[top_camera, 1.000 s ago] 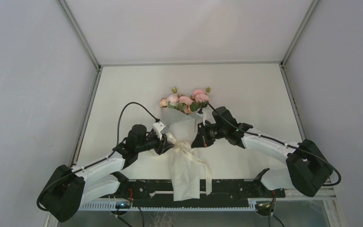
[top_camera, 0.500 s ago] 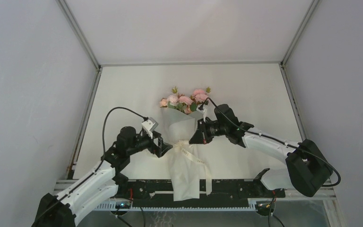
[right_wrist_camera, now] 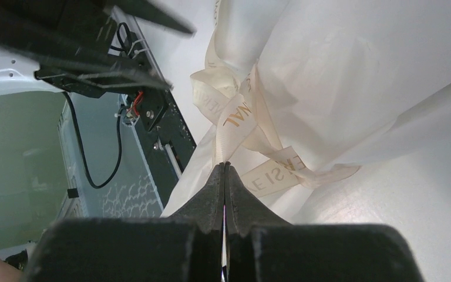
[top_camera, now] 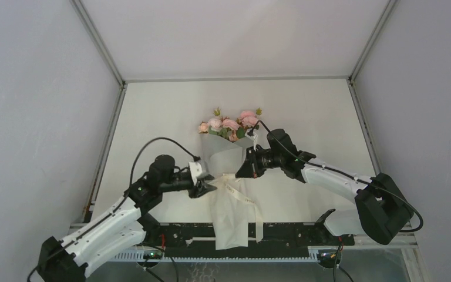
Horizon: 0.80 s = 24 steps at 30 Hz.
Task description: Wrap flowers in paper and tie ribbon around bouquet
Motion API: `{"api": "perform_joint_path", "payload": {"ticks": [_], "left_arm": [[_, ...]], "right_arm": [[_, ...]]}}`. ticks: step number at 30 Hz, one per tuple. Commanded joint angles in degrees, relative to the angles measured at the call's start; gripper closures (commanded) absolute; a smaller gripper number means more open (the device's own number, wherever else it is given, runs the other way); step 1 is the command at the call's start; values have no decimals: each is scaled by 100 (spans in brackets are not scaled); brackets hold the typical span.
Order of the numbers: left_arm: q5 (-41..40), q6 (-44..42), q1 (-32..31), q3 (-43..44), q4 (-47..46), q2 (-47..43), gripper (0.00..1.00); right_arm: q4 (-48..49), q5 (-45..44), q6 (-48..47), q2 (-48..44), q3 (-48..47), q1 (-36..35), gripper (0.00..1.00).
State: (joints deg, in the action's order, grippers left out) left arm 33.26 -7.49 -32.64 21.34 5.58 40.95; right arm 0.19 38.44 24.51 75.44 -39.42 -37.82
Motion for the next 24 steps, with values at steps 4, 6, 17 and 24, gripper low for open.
{"api": "perform_joint_path", "payload": {"ticks": [4, 6, 17, 24], "left_arm": [[460, -3095, -1454, 524, -252, 741, 40], [339, -3573, -1582, 467, -494, 944, 36], [-185, -4081, -1809, 621, -1033, 1875, 45], [-262, -4509, -1851, 619, -1168, 2256, 66]], "right_arm": [[165, 34, 40, -134, -31, 64, 100], [193, 69, 51, -130, -18, 85, 100], [355, 346, 43, -88, 62, 251, 100], [442, 563, 60, 43, 63, 317, 98]]}}
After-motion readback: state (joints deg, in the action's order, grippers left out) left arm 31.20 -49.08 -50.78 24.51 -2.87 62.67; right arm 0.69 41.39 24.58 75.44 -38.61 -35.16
